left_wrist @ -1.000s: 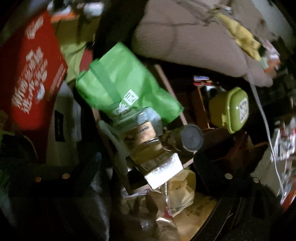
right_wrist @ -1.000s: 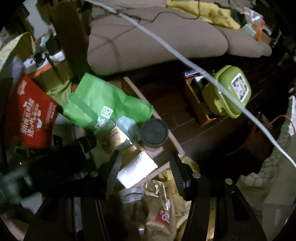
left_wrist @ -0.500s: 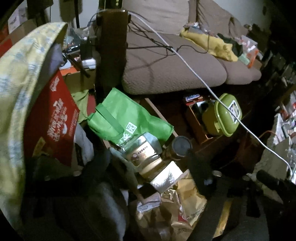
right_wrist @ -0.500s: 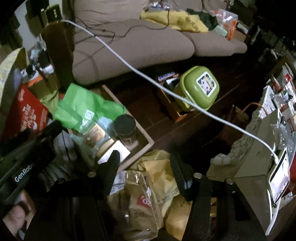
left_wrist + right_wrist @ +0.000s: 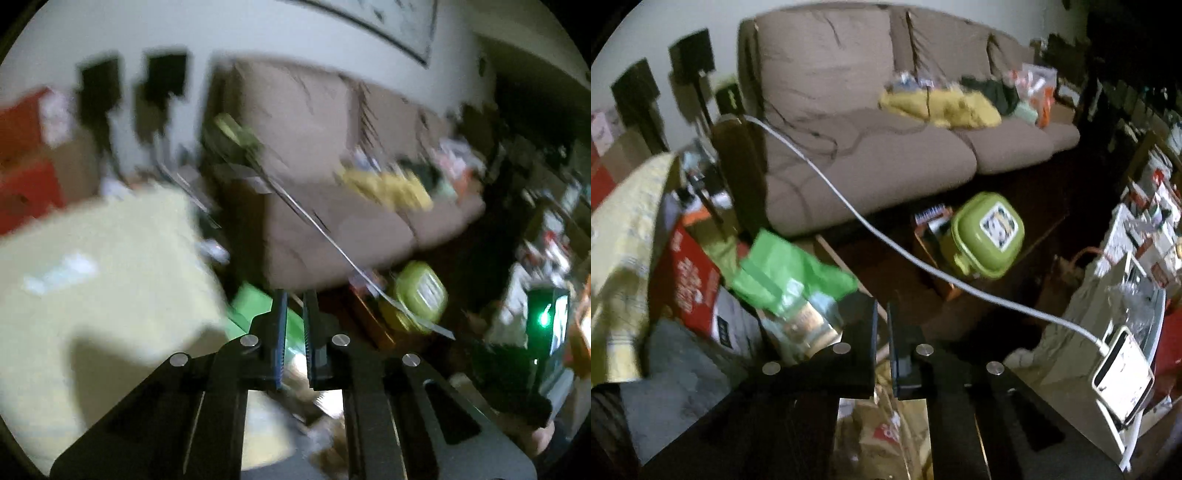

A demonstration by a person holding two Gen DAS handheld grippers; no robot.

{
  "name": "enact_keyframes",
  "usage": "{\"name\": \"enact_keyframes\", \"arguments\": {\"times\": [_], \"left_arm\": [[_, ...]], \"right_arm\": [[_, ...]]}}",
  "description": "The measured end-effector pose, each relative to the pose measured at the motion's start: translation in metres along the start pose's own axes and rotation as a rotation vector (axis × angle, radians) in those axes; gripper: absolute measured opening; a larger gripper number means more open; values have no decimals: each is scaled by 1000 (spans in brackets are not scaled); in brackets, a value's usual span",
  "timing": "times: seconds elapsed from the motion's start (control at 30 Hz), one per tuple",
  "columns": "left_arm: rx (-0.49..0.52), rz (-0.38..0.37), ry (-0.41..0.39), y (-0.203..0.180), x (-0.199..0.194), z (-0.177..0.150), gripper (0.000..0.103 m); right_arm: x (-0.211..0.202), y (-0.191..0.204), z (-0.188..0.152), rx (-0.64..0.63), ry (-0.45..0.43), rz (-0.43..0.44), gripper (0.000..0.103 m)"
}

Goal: Organize objects
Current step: 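Raise both grippers out of the wooden box and turn toward the table, then lower the left gripper onto the green snack packet on the table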

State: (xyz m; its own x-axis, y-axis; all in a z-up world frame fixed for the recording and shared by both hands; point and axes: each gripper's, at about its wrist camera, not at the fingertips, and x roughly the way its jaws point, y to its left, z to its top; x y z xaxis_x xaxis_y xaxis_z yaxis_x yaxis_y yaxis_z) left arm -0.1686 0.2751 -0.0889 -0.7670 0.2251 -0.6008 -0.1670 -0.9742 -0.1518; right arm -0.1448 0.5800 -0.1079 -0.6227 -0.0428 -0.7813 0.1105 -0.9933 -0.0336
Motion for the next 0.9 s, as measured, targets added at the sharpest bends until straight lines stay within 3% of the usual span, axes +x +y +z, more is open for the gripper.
{"name": "enact_keyframes", "arguments": {"times": [0.07, 0.13, 0.23, 0.4, 0.5, 0.53, 0.57, 0.6, 0.7, 0.9], "left_arm": [[-44, 83, -49, 36, -32, 19, 7], [-97, 179, -30, 73, -53, 30, 8], [-160, 400, -50, 125, -87, 36, 12], [-292, 538, -72, 206, -122, 30, 46], [-388, 612, -81, 260, -127, 11, 72], [-436, 628, -87, 279, -128, 3, 86], [-499, 641, -87, 302, -129, -8, 94], [-555, 648, -81, 320, -129, -20, 94], [-722, 651, -27, 370, -118, -55, 94], [-809, 537, 131, 404, -60, -93, 94]], "right_arm": [[-11, 8, 6, -8, -16, 32, 4], [-22, 21, 15, -18, -24, 85, 4], [-44, 46, 37, -29, -46, 183, 8], [-85, 122, 68, -168, -118, 335, 10], [-99, 172, 70, -253, -138, 407, 30], [-101, 185, 68, -273, -141, 423, 46], [-101, 200, 66, -294, -137, 442, 65], [-98, 217, 63, -324, -125, 464, 69], [-92, 262, 48, -425, -122, 454, 68], [-83, 314, 30, -516, -102, 520, 73]]}}
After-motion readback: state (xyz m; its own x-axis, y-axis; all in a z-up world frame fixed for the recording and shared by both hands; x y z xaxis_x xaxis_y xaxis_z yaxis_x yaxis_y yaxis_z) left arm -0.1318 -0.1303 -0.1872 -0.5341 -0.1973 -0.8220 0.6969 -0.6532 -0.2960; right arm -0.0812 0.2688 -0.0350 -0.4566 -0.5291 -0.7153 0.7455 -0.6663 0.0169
